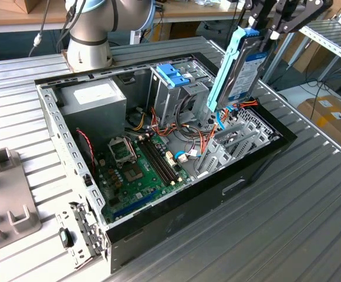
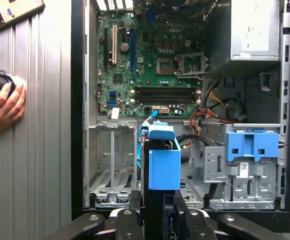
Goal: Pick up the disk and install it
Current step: 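Pick up the disk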
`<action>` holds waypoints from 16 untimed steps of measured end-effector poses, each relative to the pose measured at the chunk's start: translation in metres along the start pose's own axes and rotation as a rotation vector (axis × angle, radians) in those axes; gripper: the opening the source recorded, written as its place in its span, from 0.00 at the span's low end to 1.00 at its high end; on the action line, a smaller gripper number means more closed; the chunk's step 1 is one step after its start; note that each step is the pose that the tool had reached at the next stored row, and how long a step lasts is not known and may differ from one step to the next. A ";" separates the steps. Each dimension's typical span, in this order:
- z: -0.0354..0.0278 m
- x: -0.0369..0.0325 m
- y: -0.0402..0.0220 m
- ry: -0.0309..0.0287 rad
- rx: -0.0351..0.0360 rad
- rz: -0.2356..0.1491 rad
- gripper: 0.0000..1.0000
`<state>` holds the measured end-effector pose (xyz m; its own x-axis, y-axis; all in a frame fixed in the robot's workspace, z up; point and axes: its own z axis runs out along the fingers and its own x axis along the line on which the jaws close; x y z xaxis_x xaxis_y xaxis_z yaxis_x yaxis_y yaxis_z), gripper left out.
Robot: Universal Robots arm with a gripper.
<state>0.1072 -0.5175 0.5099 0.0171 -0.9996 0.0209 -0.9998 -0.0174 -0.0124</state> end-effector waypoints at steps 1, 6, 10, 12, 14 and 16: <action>-0.0001 0.0026 0.0000 0.0003 0.0000 0.000 0.35; 0.0005 0.0217 0.0004 0.0001 0.0000 0.000 0.35; 0.0010 0.0331 0.0006 0.0001 0.0000 0.000 0.35; 0.0014 0.0352 0.0006 0.0001 0.0000 0.000 0.35; 0.0015 0.0358 0.0004 0.0003 0.0000 0.000 0.35; 0.0015 0.0358 0.0004 0.0003 0.0000 0.000 0.35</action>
<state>0.1074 -0.5533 0.5092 0.0171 -0.9996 0.0212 -0.9998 -0.0173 -0.0124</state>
